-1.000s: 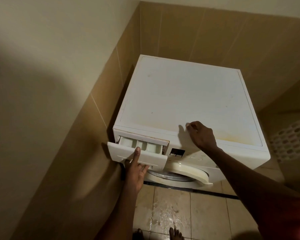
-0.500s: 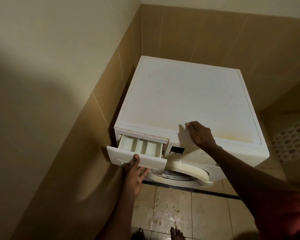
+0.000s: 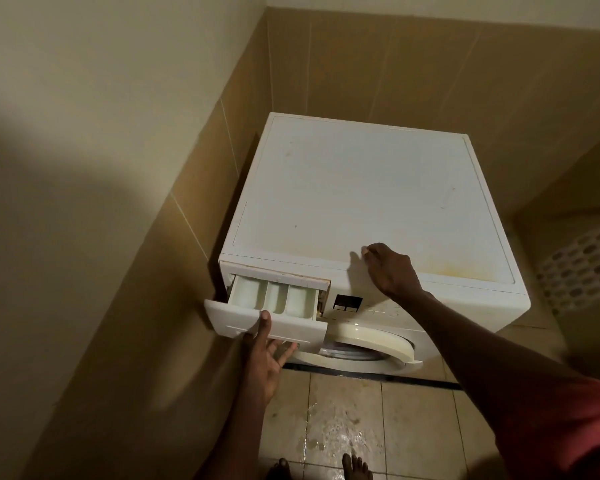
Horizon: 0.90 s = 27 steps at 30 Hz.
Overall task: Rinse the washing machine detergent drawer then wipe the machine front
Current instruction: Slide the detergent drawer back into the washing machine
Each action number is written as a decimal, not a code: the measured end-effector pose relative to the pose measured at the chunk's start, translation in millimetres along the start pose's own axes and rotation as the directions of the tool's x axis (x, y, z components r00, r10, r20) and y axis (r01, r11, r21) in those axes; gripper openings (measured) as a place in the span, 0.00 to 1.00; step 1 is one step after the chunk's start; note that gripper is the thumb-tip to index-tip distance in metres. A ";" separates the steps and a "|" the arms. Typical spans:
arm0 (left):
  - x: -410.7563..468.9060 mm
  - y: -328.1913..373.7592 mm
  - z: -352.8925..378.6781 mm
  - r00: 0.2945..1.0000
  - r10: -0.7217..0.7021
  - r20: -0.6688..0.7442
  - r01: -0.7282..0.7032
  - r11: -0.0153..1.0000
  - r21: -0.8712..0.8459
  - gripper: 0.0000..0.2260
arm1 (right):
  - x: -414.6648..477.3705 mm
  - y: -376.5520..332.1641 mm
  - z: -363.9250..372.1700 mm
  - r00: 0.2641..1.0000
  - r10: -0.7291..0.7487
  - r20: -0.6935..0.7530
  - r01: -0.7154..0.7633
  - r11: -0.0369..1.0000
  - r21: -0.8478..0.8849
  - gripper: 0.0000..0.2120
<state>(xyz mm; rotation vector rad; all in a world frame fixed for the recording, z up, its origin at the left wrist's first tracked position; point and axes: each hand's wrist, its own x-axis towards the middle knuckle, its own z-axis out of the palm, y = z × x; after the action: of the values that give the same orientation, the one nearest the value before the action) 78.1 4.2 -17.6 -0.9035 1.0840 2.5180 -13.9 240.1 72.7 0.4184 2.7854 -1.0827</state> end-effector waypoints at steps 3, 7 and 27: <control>-11.0 -4.0 -10.9 0.999 -0.033 0.008 0.033 0.999 -0.024 0.60 | 0.6 -1.2 -0.3 1.000 0.019 -0.005 -0.019 1.000 -0.012 0.16; -27.5 -3.8 -26.9 0.998 -0.057 0.008 0.057 0.998 -0.024 0.61 | -1.9 -3.7 -1.0 1.000 0.029 0.008 -0.028 1.000 -0.013 0.17; -50.3 -11.6 -35.5 0.997 -0.068 -0.041 0.065 0.995 -0.070 0.29 | -5.2 -6.0 -3.3 0.998 0.041 0.047 -0.041 0.999 0.011 0.17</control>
<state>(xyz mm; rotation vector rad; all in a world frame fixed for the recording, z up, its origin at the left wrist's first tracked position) 138.0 -13.0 -11.2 -1.0005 0.9687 2.5056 -10.8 237.0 80.1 0.4442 2.7189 -1.0872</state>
